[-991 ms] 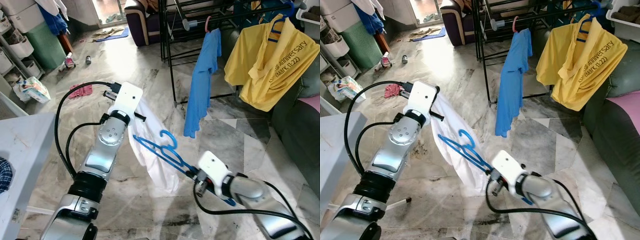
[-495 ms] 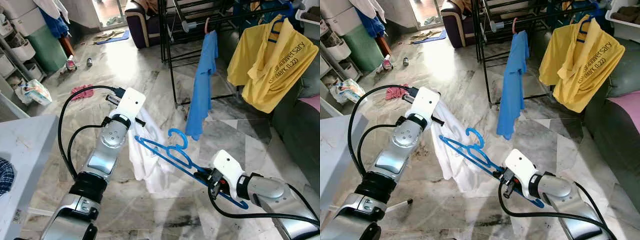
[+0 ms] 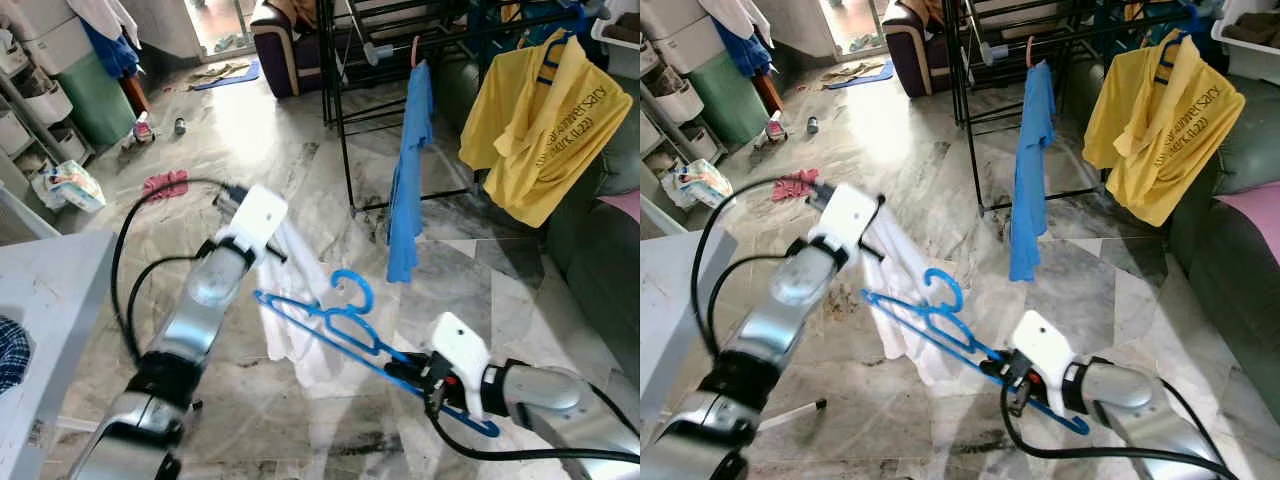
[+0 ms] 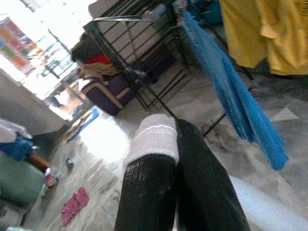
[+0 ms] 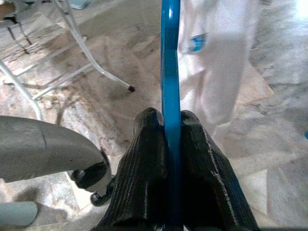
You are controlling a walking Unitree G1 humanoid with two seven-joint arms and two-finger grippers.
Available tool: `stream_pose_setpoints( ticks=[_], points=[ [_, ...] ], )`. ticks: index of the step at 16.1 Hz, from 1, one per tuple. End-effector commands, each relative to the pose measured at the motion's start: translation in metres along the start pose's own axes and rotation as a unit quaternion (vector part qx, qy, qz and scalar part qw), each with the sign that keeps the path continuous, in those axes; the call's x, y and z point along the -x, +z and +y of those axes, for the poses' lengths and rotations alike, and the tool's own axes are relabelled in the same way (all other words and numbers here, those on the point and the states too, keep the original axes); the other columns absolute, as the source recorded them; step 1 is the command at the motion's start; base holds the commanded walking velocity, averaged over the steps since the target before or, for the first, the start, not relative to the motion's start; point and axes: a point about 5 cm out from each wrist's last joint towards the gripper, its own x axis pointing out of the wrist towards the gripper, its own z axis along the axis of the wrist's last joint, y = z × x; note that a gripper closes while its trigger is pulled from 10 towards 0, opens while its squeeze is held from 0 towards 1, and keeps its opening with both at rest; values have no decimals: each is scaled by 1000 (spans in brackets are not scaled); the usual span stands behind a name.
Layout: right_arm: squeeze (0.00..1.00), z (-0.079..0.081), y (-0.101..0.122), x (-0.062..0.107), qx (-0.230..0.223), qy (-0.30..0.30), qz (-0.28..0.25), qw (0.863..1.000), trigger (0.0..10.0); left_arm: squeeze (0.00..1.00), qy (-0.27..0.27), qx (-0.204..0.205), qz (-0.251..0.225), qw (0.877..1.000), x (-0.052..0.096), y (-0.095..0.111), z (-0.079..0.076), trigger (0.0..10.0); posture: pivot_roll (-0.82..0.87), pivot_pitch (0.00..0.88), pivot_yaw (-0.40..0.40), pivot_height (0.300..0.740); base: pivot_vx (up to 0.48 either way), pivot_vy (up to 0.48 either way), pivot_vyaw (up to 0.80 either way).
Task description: Hang hanger
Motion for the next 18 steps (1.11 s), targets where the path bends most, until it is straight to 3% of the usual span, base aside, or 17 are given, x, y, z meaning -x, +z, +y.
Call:
stream_pose_setpoints(
  ticks=[1, 5, 8, 12, 15, 16, 18],
  points=[
    [0, -1, 4, 3, 8, -14, -11, 1000, 10000, 0, 0, -18, -15, 1000, 5, 2, 7, 10000, -10, 44, 182, 740, 0, 0, 0],
    [0, 3, 2, 10, 3, -12, -6, 1000, 10000, 0, 15, -14, -18, 1000, 12, 1, 14, 10000, -7, 42, 183, 740, 0, 0, 0],
    [0, 7, 0, 9, 7, -3, 4, 1000, 10000, 0, 19, -20, -22, 999, 6, 6, 13, 10000, -9, 45, 187, 740, 0, 0, 0],
    [0, 6, -4, 15, 12, -10, 22, 1000, 10000, 0, 59, -53, 28, 996, -10, 9, 18, 10000, -21, 48, 207, 740, 0, 0, 0],
    [0, -3, -5, 14, 27, -43, 34, 998, 10000, 0, 80, -32, 51, 995, -17, 12, 17, 10000, -22, 48, 211, 740, 0, 0, 0],
    [0, -7, -1, 8, 34, -62, 26, 997, 10000, 0, 86, -9, 64, 994, -21, 14, 16, 10000, -22, 47, 213, 740, 0, 0, 0],
    [0, -8, 1, 2, 37, -70, 23, 997, 10000, 0, 85, -6, 65, 994, -22, 17, 14, 10000, -19, 47, 212, 740, 0, 0, 0]
  ],
)
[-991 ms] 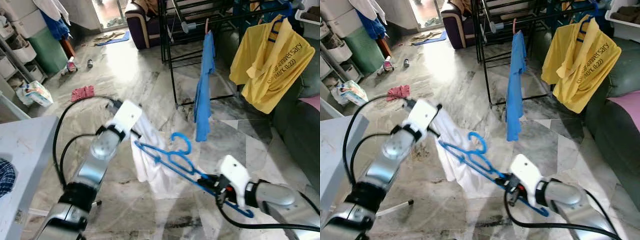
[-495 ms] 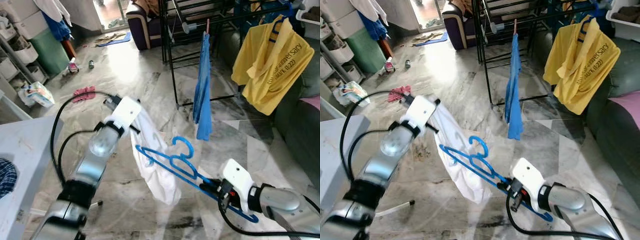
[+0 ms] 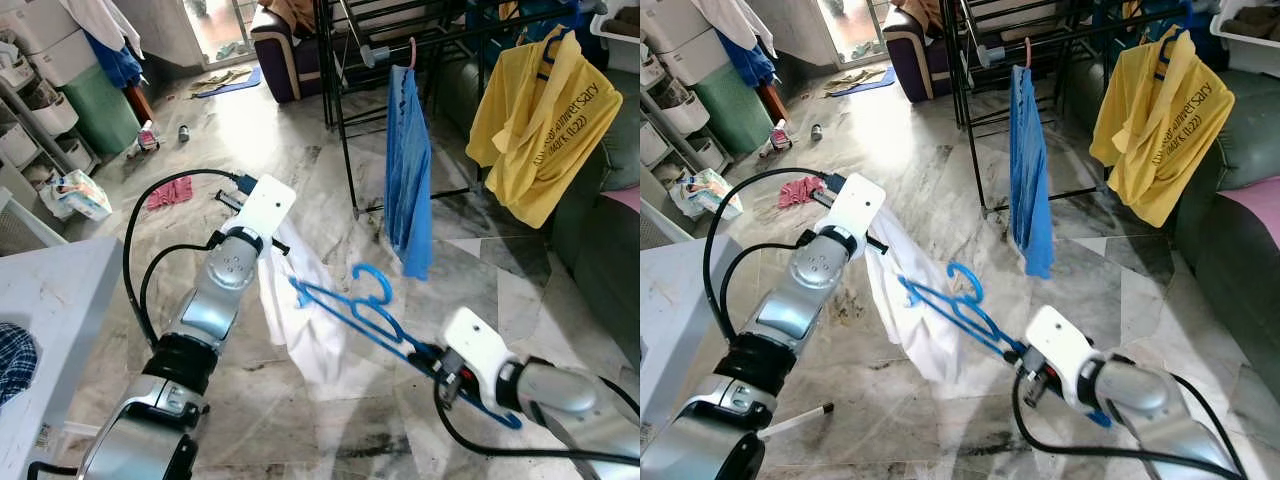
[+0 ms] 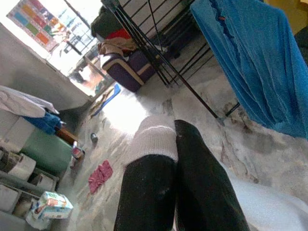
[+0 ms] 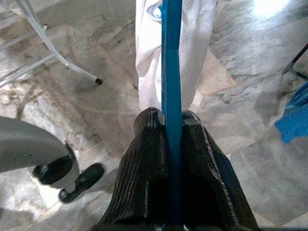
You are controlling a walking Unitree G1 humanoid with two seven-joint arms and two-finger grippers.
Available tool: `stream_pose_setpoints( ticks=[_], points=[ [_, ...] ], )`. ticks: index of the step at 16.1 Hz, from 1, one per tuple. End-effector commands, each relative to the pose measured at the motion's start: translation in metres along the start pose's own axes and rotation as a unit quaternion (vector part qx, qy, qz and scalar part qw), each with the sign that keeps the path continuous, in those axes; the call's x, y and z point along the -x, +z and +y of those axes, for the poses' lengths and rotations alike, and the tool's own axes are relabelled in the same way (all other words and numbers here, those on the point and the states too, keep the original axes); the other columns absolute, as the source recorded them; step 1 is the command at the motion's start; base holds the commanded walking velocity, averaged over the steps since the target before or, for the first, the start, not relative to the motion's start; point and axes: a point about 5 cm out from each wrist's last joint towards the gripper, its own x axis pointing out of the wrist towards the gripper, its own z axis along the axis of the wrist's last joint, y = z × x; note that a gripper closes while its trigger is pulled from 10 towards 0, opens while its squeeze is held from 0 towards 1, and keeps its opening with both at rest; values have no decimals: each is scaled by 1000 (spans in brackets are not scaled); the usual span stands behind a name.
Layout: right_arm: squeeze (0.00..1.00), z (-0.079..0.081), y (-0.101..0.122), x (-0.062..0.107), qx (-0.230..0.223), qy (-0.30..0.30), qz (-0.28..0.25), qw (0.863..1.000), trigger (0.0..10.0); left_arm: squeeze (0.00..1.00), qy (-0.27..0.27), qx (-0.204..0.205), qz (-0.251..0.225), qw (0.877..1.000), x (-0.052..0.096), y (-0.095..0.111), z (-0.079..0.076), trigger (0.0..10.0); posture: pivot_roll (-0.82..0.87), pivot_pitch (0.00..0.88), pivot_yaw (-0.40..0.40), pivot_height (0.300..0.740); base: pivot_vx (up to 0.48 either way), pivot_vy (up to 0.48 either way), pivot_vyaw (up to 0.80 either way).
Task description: Hang hanger
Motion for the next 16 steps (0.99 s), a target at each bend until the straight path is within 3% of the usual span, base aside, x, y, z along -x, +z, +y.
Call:
stream_pose_setpoints(
  ticks=[1, 8, 12, 16],
  points=[
    [0, 3, 2, -6, 8, 2, -4, 1000, 10000, 0, 26, 4, -5, 1000, -1, 7, 12, 10000, -19, 49, 211, 740, 0, 0, 0],
    [0, -5, 2, -12, 15, -7, -1, 1000, 10000, 0, 27, 10, 14, 999, -1, 5, 10, 10000, -22, 45, 201, 740, 0, 0, 0],
    [0, -3, -7, -40, -40, 0, -4, 999, 10000, 0, -1, 59, -8, 998, 4, 31, -2, 10000, -10, 38, 179, 740, 0, 0, 0],
    [0, -15, -20, -48, -52, -21, 20, 998, 10000, 0, -22, 133, -1, 991, 11, 47, -9, 10000, -8, 37, 159, 740, 0, 0, 0]
  ],
)
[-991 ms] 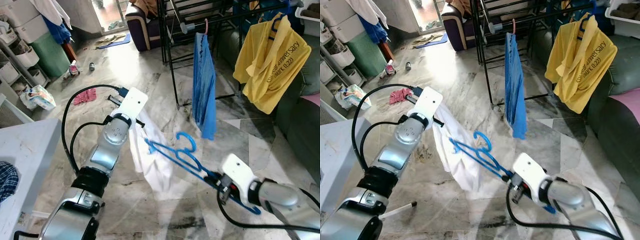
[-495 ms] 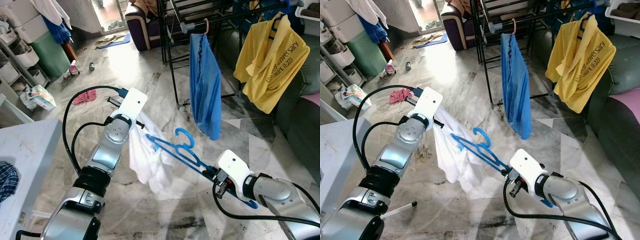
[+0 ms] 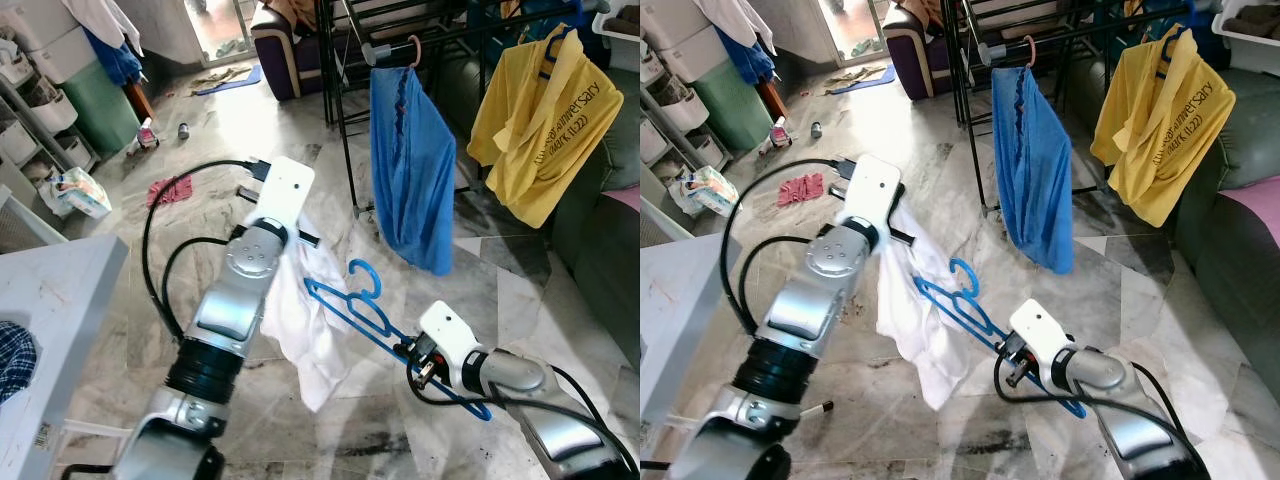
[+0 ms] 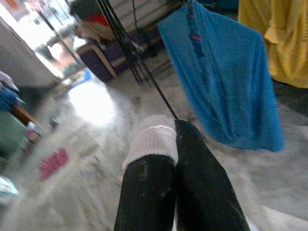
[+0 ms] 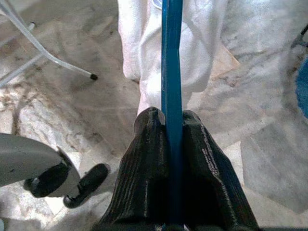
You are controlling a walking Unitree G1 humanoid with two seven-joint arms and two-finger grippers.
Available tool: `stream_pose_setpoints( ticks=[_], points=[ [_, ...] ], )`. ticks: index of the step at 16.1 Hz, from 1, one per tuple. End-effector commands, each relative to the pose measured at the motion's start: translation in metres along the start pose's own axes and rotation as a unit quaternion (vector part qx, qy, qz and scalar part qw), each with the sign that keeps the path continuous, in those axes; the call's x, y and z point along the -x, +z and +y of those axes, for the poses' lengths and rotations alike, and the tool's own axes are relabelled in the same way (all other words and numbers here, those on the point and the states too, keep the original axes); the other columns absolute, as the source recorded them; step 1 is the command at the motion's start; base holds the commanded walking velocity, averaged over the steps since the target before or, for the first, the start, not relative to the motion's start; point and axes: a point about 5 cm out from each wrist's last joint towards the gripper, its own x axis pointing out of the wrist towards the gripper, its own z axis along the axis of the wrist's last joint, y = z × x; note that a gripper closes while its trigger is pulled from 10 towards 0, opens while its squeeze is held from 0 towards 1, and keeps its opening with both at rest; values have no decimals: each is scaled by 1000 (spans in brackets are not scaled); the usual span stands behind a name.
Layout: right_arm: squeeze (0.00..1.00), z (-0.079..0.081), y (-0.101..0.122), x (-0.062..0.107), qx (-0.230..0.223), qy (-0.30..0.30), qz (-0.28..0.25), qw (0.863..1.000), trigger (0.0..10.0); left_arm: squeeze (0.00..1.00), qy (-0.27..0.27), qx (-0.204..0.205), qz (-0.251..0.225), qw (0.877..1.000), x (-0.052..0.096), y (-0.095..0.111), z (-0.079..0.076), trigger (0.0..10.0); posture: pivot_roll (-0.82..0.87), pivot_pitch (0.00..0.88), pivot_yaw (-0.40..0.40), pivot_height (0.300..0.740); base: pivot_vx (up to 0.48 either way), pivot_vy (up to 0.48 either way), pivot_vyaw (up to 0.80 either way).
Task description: Hang hanger
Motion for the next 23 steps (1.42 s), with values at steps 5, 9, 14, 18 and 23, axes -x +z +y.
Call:
stream_pose_setpoints(
  ticks=[5, 9, 14, 18, 23],
  points=[
    [0, -59, 20, 11, -51, -231, -63, 970, 10000, 0, 26, -41, 1, 999, 7, -6, 9, 10000, -17, 29, 150, 740, 0, 0, 0],
    [0, -69, 36, 21, -66, -262, -117, 956, 10000, 0, 47, -65, 45, 996, 6, -28, 9, 10000, -36, 17, 144, 740, 0, 0, 0],
    [0, -31, 6, 12, -67, -129, -51, 988, 10000, 0, -9, -22, 67, 997, -2, -26, -4, 10000, -47, 2, 138, 740, 0, 0, 0],
    [0, -14, -33, 30, -73, -75, 34, 994, 10000, 0, -31, 39, 89, 995, -4, -23, -7, 10000, -55, 0, 137, 740, 0, 0, 0],
    [0, -21, -56, 64, -75, -112, 83, 987, 10000, 0, 13, 65, 148, 987, -8, -37, 8, 10000, -77, 0, 147, 740, 0, 0, 0]
  ],
)
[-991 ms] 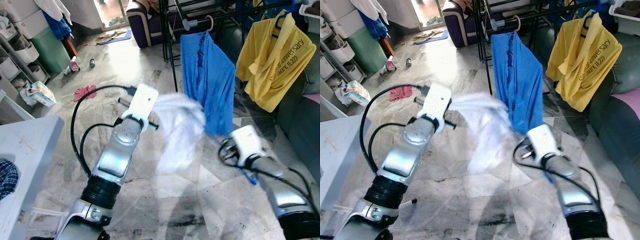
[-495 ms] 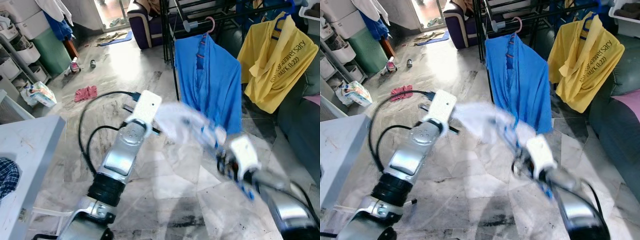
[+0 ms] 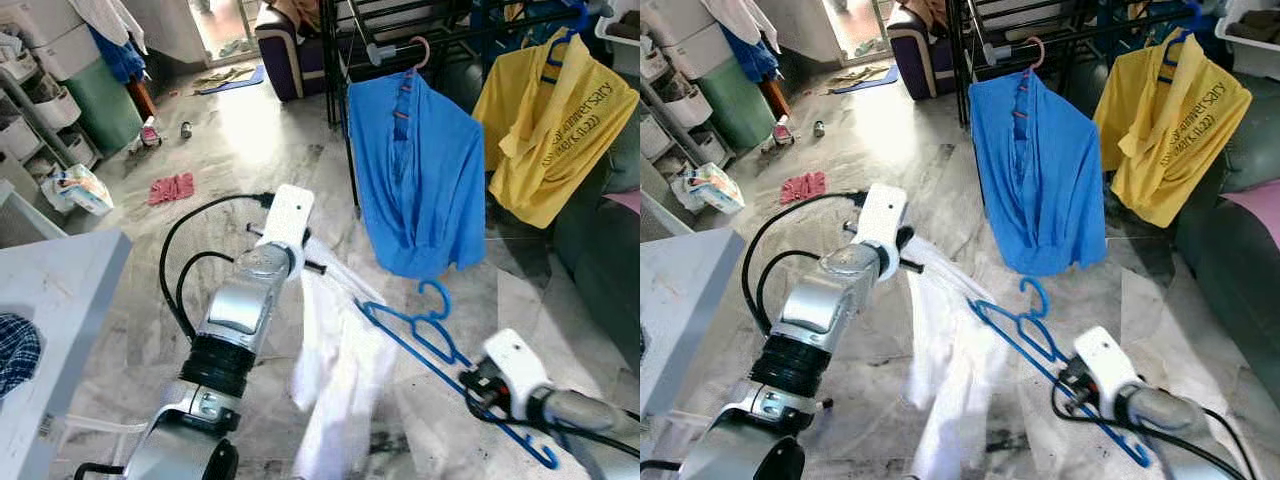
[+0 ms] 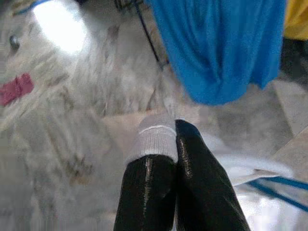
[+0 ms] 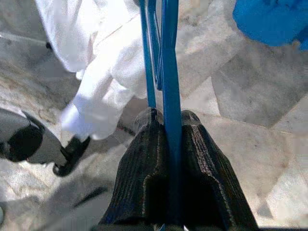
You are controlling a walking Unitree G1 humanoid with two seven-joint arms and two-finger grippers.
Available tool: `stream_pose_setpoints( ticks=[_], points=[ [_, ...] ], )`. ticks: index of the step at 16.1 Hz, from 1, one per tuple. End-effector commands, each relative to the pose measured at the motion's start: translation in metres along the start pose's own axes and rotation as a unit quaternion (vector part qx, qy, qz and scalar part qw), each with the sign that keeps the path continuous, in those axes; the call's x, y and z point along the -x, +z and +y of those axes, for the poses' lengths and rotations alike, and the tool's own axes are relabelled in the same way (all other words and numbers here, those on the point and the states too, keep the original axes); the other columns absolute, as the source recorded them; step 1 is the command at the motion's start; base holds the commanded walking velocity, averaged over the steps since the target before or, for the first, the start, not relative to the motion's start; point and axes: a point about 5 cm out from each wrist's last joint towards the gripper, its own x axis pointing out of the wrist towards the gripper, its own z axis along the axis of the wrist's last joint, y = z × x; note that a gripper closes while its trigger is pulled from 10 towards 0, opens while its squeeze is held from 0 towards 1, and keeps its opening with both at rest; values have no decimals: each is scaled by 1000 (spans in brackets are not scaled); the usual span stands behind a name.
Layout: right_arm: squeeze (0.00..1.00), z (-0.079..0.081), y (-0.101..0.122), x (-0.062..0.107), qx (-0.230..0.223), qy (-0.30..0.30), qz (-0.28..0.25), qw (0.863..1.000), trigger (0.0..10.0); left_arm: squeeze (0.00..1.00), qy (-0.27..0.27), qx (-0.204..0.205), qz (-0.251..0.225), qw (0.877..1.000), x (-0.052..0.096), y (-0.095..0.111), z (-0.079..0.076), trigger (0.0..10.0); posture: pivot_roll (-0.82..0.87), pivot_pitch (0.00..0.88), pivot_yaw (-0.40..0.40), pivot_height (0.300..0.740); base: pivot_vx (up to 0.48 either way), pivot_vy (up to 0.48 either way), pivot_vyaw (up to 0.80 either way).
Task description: Hang hanger
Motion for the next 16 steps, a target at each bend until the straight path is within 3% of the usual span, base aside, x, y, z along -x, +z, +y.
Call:
stream_pose_setpoints(
  ticks=[1, 4, 5, 6, 11, 14, 15, 16],
  points=[
    [0, -9, -4, 11, -5, -21, 7, 1000, 10000, 0, 41, 4, 7, 999, -1, 3, 18, 10000, -83, 0, 147, 740, 0, 0, 0],
    [0, -11, -5, 24, -3, 1, 7, 1000, 10000, 0, 75, -11, 49, 996, -6, -14, 27, 10000, -102, 0, 146, 740, 0, 0, 0],
    [0, -11, -4, 24, -3, 4, 6, 1000, 10000, 0, 76, -12, 51, 996, -6, -15, 27, 10000, -102, 0, 146, 740, 0, 0, 0],
    [0, -14, -6, 32, -3, 13, 9, 1000, 10000, 0, 46, 14, 59, 997, -9, -24, 22, 10000, -112, 3, 145, 740, 0, 0, 0],
    [0, -24, -10, 42, 9, 12, 24, 1000, 10000, 0, 58, 0, 80, 995, -11, -48, 23, 10000, -123, 5, 135, 740, 0, 0, 0],
    [0, -45, -11, 36, -7, -71, 22, 997, 10000, 0, 19, 15, 25, 999, -7, -30, 13, 10000, -110, 10, 123, 740, 0, 0, 0],
    [0, -63, -3, 30, -45, -157, -13, 987, 10000, 0, -11, 2, -11, 1000, -2, -20, 2, 10000, -102, 11, 113, 740, 0, 0, 0],
    [0, -69, 6, 27, -63, -197, -41, 978, 10000, 0, -35, -8, -39, 999, 1, -13, -7, 10000, -96, 13, 107, 740, 0, 0, 0]
  ],
)
